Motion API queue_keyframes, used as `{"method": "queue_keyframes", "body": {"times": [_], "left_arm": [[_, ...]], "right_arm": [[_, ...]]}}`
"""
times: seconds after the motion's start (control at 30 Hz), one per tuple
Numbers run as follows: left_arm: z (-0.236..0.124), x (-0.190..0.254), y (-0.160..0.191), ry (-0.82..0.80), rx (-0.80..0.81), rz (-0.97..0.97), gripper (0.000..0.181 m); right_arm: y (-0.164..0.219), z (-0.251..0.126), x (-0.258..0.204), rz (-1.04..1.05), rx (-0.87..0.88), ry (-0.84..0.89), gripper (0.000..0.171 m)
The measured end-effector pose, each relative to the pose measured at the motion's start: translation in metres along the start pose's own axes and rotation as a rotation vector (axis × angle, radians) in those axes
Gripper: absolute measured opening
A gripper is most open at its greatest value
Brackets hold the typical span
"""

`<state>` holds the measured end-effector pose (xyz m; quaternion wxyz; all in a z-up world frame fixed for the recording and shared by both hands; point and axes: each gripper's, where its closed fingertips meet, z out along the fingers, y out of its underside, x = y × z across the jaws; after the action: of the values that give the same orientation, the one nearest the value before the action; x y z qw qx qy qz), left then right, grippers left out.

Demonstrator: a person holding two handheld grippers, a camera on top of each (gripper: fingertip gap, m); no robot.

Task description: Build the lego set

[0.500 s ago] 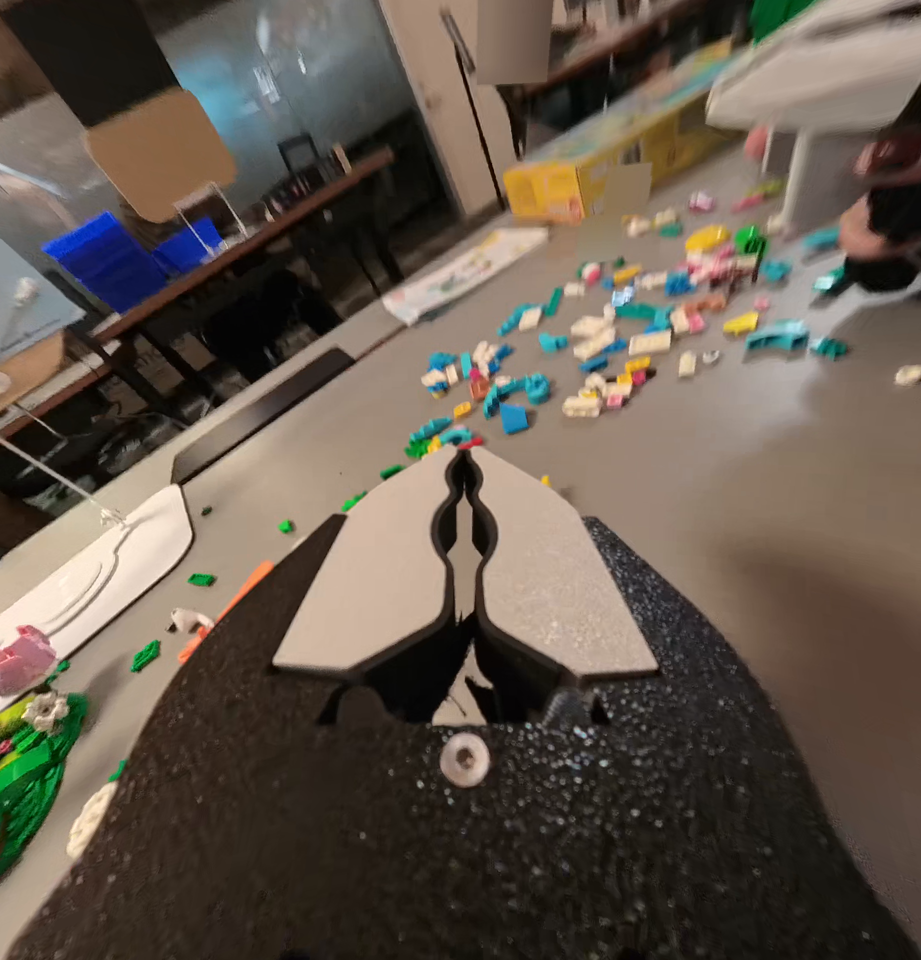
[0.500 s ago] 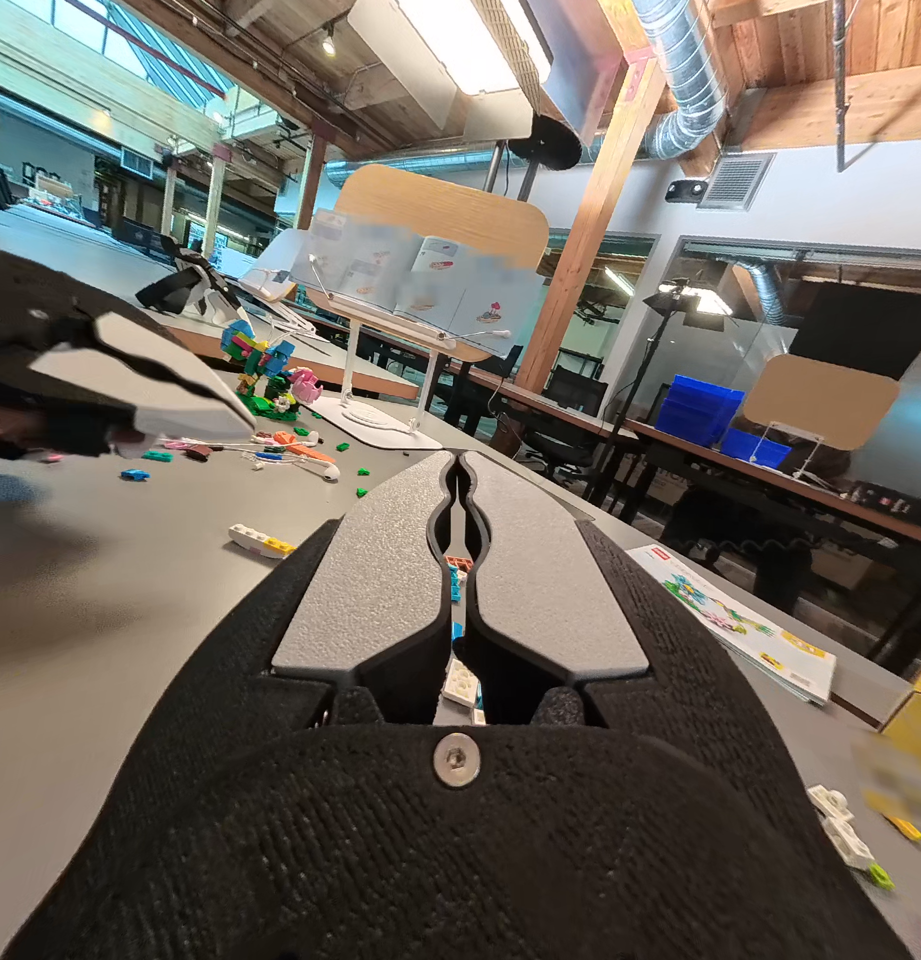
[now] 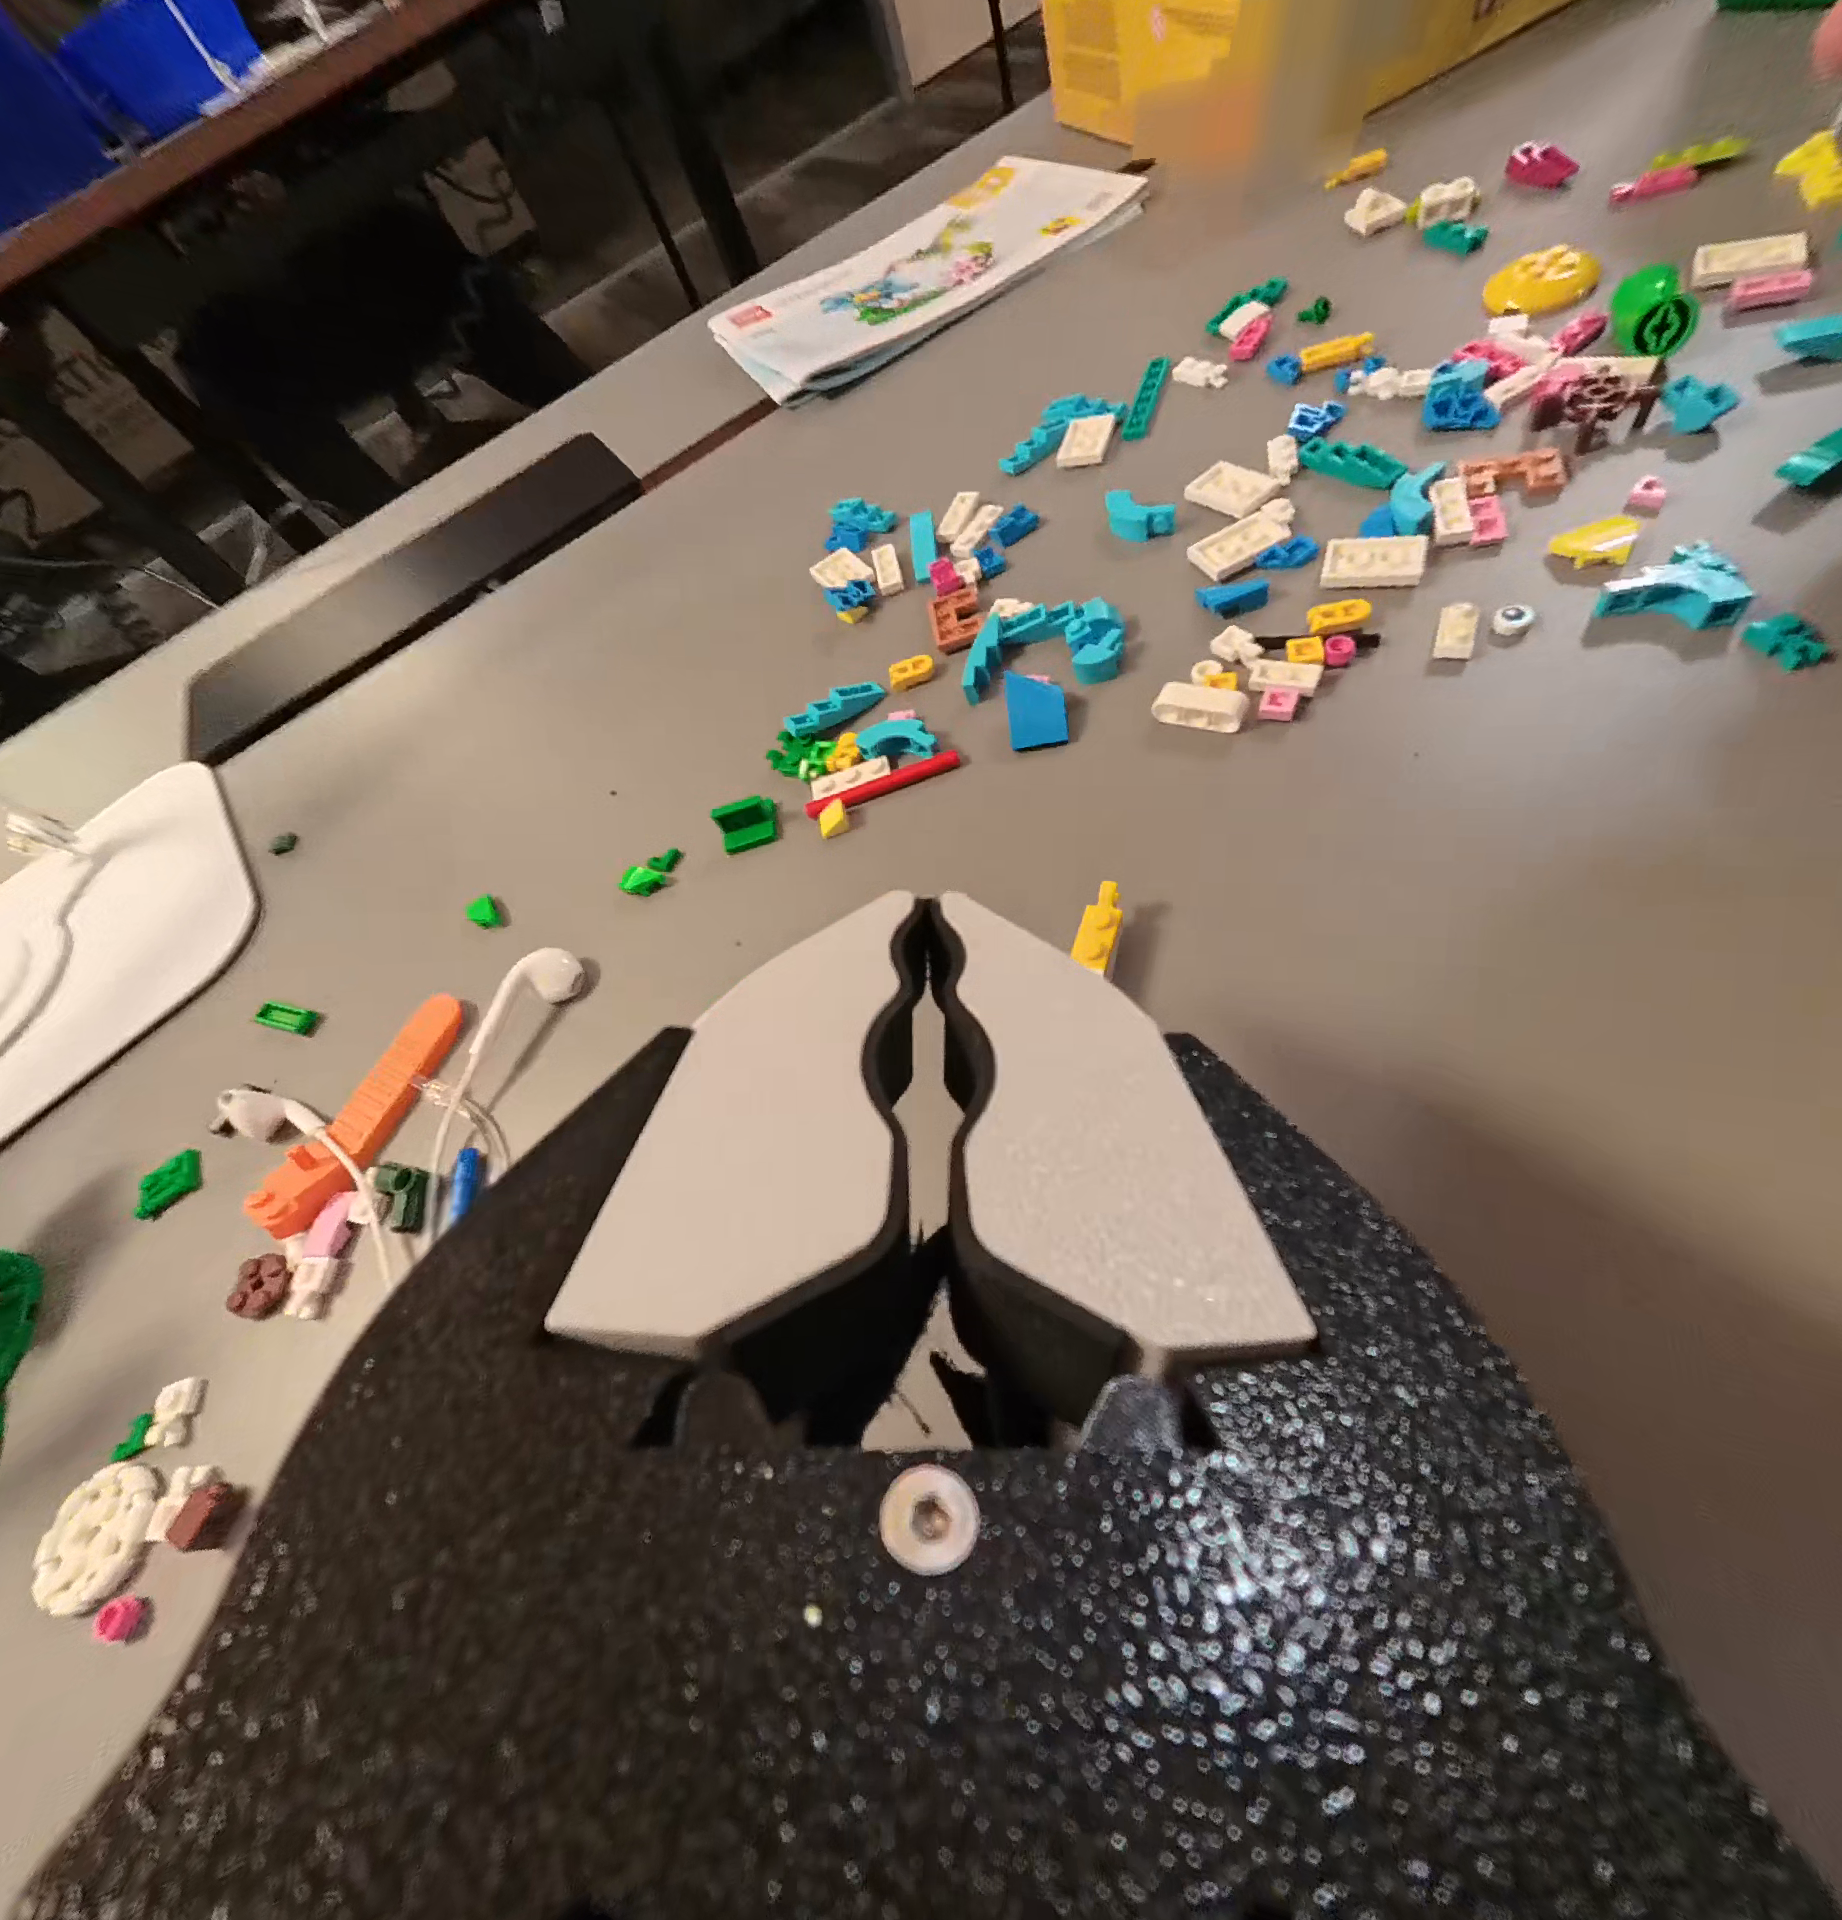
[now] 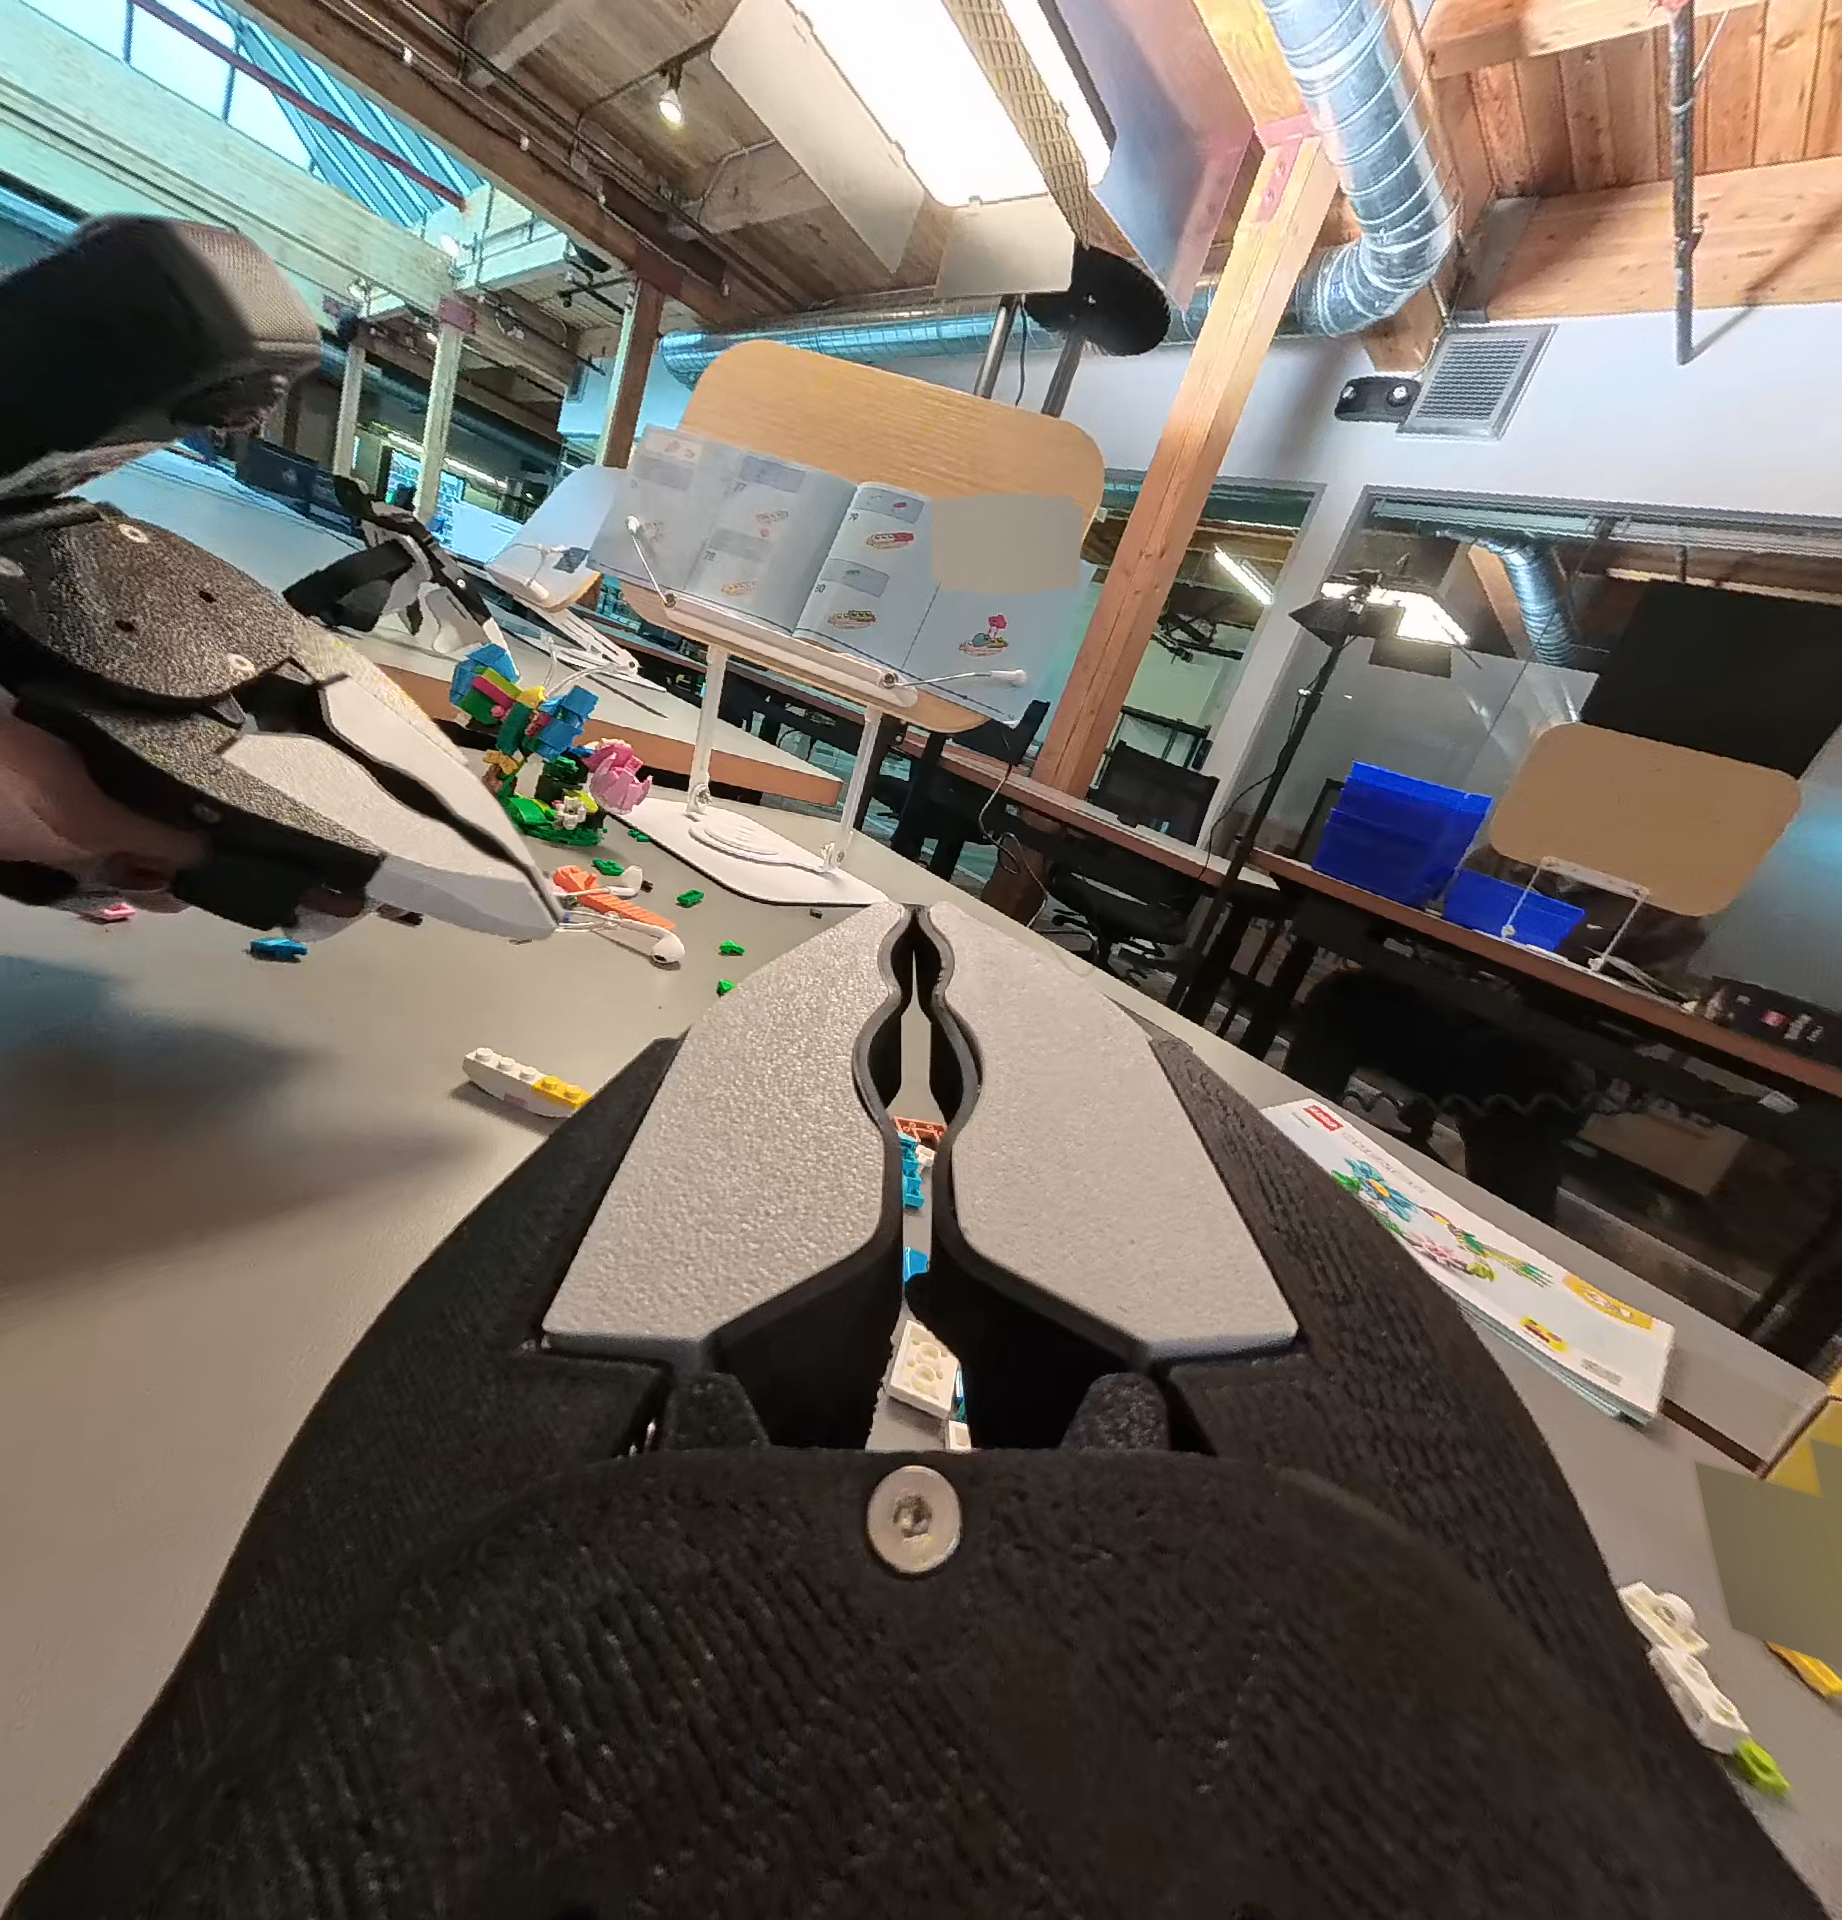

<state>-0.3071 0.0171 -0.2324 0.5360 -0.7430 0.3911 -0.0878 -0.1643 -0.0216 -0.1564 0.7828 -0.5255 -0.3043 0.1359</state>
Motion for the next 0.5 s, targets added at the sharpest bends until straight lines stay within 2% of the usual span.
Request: {"method": "queue_keyframes", "body": {"times": [0.07,0.17,0.43,0.5], "left_arm": [[0.0,0.007,0.003,0.065,-0.042,-0.046,0.0],[-0.004,0.012,-0.005,0.131,-0.02,-0.127,0.0],[-0.009,0.014,-0.006,0.145,-0.006,-0.145,0.0],[-0.012,0.006,-0.005,0.1,0.004,-0.163,0.0]], "right_arm": [[0.0,0.0,0.0,-0.005,-0.002,0.003,0.0],[0.0,0.0,0.0,-0.016,-0.001,0.011,0.0],[0.0,-0.001,-0.001,0.008,-0.004,-0.009,0.0],[0.0,-0.001,-0.002,0.016,-0.001,-0.015,0.0]]}}
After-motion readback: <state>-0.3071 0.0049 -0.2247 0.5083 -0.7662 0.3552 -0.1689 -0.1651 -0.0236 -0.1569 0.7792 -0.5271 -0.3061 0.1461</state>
